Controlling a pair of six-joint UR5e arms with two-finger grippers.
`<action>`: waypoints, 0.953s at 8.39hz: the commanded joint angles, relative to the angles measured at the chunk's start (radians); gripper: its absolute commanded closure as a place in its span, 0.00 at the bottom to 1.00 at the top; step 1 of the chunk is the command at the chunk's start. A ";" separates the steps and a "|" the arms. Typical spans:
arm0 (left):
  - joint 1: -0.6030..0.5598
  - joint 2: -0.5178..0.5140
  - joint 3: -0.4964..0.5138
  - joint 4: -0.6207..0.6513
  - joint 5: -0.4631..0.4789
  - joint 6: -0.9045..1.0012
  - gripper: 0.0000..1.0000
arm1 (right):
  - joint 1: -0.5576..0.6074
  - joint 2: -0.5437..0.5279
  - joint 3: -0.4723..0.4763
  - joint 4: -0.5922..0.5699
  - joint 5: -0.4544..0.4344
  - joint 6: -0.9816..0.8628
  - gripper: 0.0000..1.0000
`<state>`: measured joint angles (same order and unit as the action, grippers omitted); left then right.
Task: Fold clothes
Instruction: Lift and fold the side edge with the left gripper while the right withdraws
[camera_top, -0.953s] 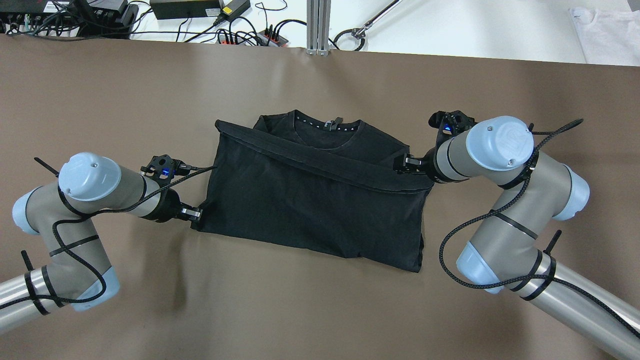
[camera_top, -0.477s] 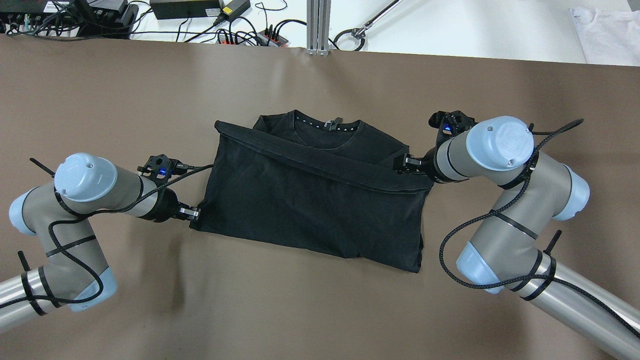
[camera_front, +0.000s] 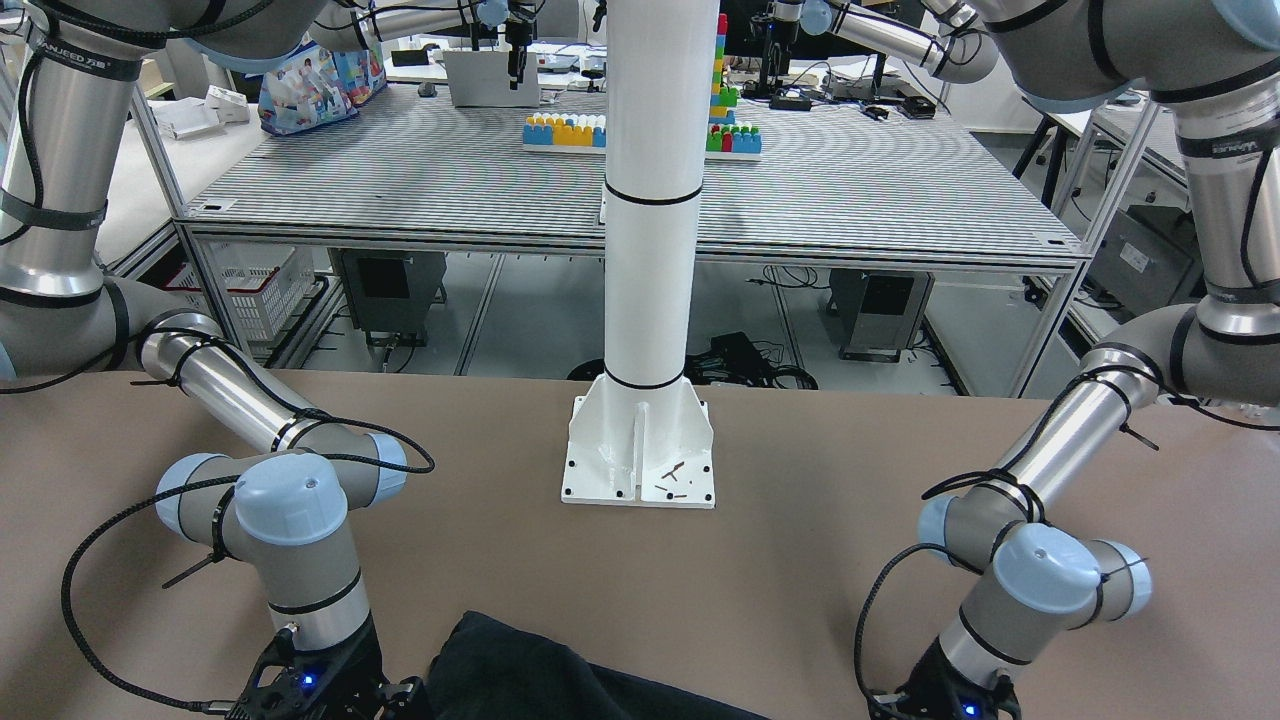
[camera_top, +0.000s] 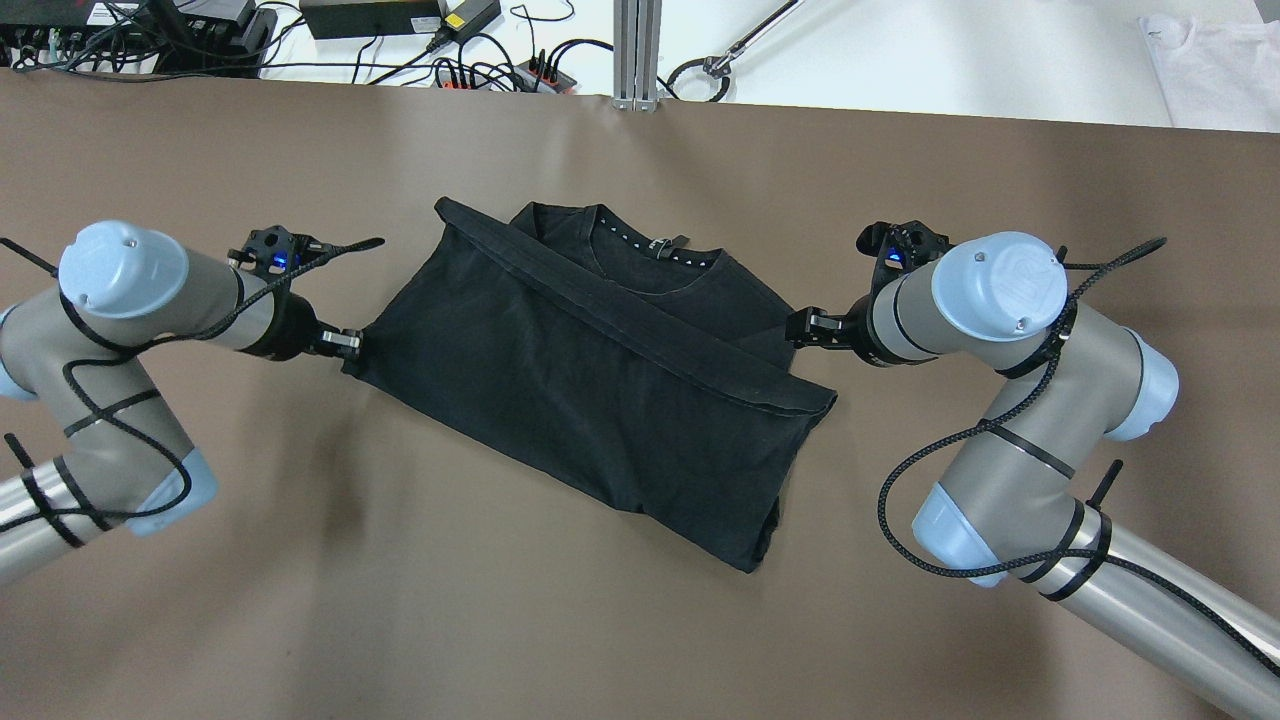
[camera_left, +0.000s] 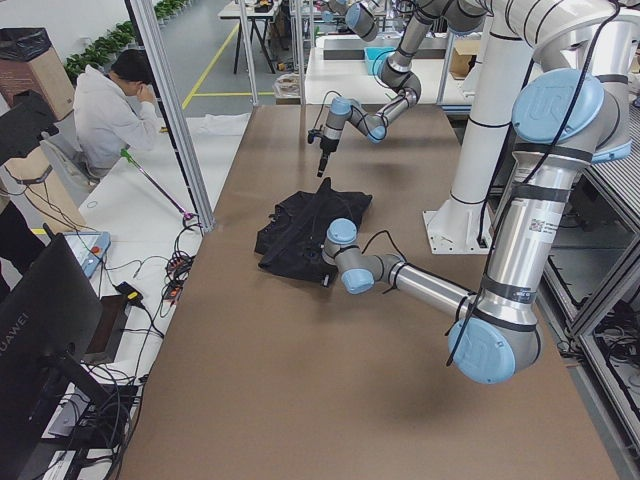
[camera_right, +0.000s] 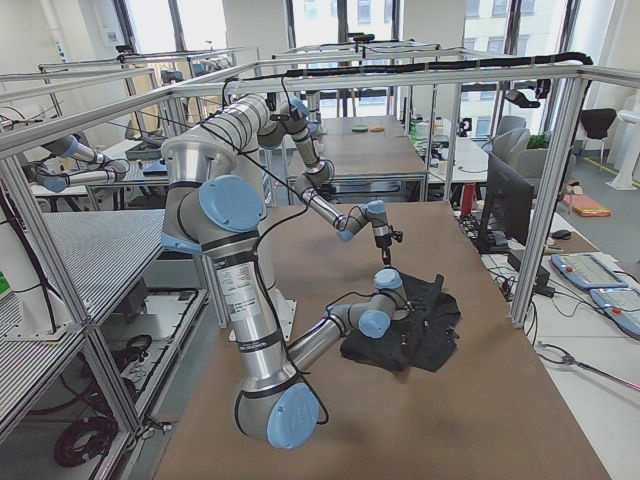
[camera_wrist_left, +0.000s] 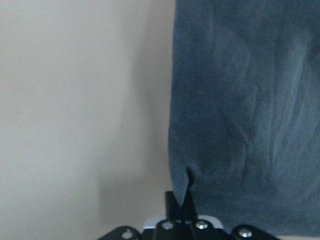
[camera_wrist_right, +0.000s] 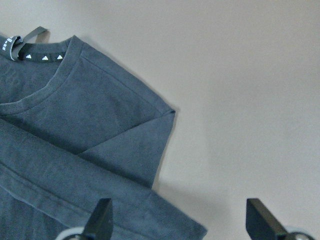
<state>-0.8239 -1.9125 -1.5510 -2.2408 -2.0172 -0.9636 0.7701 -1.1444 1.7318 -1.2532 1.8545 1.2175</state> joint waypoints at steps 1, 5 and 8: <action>-0.148 -0.252 0.325 0.006 -0.005 0.132 1.00 | 0.000 0.002 0.000 0.000 0.000 -0.001 0.06; -0.169 -0.722 0.899 0.024 0.110 0.167 1.00 | 0.000 0.002 0.000 0.000 0.000 0.000 0.06; -0.178 -0.773 0.954 0.015 0.110 0.248 0.54 | -0.006 0.006 0.002 0.000 0.000 0.005 0.06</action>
<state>-0.9941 -2.6600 -0.6267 -2.2190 -1.9108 -0.7873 0.7690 -1.1418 1.7327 -1.2533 1.8546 1.2195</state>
